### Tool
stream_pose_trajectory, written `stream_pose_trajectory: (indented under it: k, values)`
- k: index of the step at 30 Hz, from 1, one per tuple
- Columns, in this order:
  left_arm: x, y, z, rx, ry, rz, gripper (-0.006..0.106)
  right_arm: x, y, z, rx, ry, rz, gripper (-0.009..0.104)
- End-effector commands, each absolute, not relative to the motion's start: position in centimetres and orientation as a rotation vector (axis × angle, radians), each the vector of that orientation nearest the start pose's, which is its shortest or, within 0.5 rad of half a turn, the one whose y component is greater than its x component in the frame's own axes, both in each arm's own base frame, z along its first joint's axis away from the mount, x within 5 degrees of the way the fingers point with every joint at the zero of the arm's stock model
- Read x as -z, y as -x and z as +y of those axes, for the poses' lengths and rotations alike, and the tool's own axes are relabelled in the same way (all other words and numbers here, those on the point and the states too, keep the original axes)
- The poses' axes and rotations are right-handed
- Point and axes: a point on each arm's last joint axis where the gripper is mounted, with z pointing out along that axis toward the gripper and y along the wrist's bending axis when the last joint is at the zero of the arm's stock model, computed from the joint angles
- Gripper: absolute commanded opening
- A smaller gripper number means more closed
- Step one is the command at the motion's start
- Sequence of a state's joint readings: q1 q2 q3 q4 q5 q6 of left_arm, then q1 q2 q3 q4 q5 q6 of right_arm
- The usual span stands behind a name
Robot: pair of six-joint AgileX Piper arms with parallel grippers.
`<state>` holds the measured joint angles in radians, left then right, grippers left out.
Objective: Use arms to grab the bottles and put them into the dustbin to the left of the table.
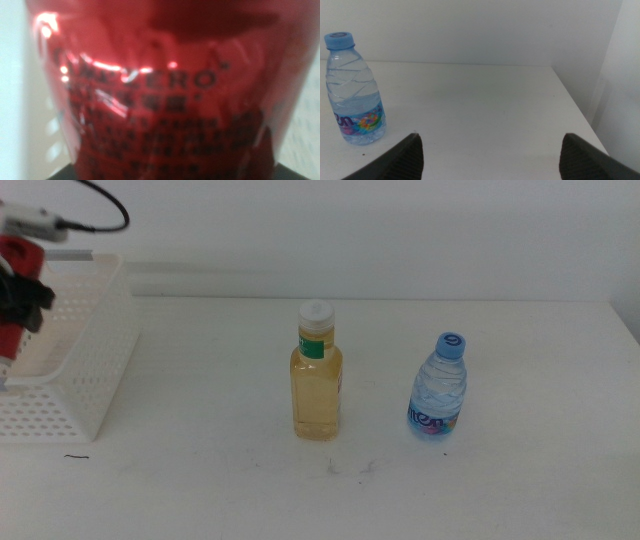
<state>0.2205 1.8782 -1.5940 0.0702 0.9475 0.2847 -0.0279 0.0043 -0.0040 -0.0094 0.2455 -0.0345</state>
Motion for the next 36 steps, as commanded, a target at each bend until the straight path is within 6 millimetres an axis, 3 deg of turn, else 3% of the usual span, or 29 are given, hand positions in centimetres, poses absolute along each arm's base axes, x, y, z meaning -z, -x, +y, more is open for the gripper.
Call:
stream_pose_trajectory:
  k: [1,7,11,18,20,22,26,30,32,36]
  values:
    - [-26.1,-41.2,9.7,-0.24,-0.128,2.686,0.011,-19.2,-5.5,-0.2,0.073,0.023,1.72,0.086]
    - [-22.4,-42.5,10.1,-0.228,-0.139,2.737,0.028,-19.2,-5.5,-0.2,0.073,0.023,1.72,0.086]
    - [-21.0,-42.8,10.2,-0.213,-0.129,2.767,0.041,-19.2,-5.5,-0.2,0.073,0.023,1.72,0.086]
    - [-20.7,-42.7,10.4,-0.208,-0.095,2.791,0.09,-19.2,-5.5,-0.2,0.073,0.023,1.72,0.086]
    - [-21.3,-42.2,10.3,-0.2,-0.073,2.813,0.094,-19.2,-5.5,-0.2,0.073,0.023,1.72,0.086]
    - [-22.9,-41.4,10.0,-0.176,-0.058,2.822,0.094,-19.2,-5.5,-0.2,0.073,0.023,1.72,0.086]
    - [-28.9,-39.0,8.4,-0.099,-0.035,2.737,0.094,-19.2,-5.5,-0.2,0.073,0.023,1.72,0.086]
    - [-35.7,-34.9,4.1,0.067,-0.118,2.572,0.094,-19.2,-5.5,-0.2,0.073,0.023,1.72,0.086]
    - [-38.2,-32.0,1.5,0.117,-0.185,2.482,0.094,-19.2,-5.5,-0.2,0.073,0.023,1.72,0.086]
    - [-39.2,-26.2,-2.9,0.179,-0.317,2.354,0.094,-19.2,-5.5,-0.2,0.073,0.023,1.72,0.086]
